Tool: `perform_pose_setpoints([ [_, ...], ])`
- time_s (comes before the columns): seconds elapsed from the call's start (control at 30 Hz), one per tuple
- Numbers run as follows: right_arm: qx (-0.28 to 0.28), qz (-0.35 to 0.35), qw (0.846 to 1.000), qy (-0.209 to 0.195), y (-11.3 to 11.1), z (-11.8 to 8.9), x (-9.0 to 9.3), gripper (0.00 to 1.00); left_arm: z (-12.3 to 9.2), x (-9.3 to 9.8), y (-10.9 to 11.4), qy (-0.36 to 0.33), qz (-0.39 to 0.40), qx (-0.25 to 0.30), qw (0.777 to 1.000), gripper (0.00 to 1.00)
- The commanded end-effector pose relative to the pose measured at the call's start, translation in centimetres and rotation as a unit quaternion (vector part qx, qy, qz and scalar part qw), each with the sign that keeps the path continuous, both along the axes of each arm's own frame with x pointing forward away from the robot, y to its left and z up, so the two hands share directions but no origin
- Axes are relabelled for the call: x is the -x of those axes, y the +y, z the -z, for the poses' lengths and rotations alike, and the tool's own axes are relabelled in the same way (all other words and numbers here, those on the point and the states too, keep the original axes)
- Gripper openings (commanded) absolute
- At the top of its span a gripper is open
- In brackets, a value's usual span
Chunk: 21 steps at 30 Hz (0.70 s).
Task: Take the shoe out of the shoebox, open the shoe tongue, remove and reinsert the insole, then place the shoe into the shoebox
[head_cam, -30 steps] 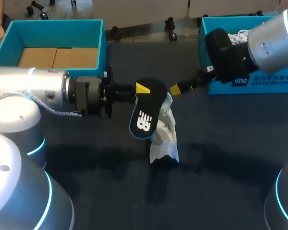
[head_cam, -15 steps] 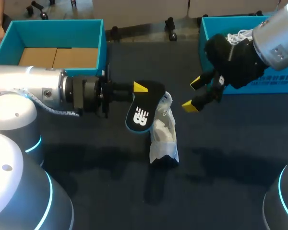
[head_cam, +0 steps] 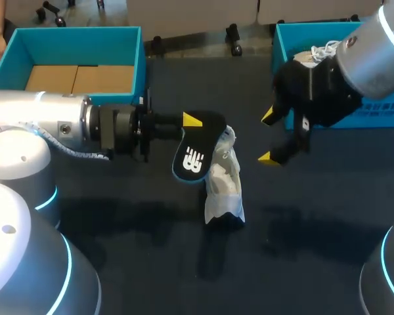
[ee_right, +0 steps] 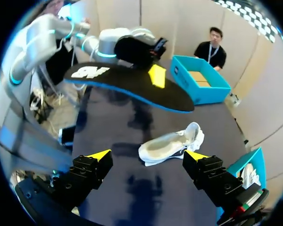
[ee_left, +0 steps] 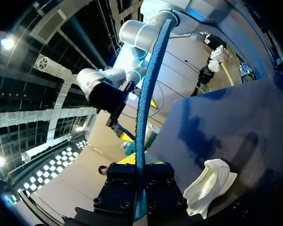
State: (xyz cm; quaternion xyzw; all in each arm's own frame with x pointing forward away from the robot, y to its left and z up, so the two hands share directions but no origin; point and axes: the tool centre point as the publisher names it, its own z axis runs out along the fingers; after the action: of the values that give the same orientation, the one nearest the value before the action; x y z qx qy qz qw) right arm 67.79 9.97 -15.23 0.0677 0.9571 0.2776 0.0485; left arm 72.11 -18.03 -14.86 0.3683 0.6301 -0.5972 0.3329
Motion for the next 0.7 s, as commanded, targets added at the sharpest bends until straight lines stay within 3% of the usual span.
perform_pose_setpoints([
  [0.03,0.010,-0.022,1.000,-0.010,-0.2,0.2,-0.1,1.00,0.0,0.0,-0.1,0.000,0.000,-0.001,1.000,0.00],
  [0.3,0.015,-0.055,0.998,-0.025,-1.7,1.7,-0.1,1.00,0.0,0.0,-0.1,0.000,0.000,-0.001,1.000,0.00],
  [0.57,0.026,-0.068,0.997,-0.030,-3.1,3.1,-0.5,1.00,1.0,0.3,-0.2,0.057,0.014,0.000,0.998,0.00],
  [0.7,0.027,-0.041,0.999,-0.007,-3.5,3.4,-0.7,1.00,1.5,0.1,-0.3,0.087,0.017,0.002,0.996,0.00],
])
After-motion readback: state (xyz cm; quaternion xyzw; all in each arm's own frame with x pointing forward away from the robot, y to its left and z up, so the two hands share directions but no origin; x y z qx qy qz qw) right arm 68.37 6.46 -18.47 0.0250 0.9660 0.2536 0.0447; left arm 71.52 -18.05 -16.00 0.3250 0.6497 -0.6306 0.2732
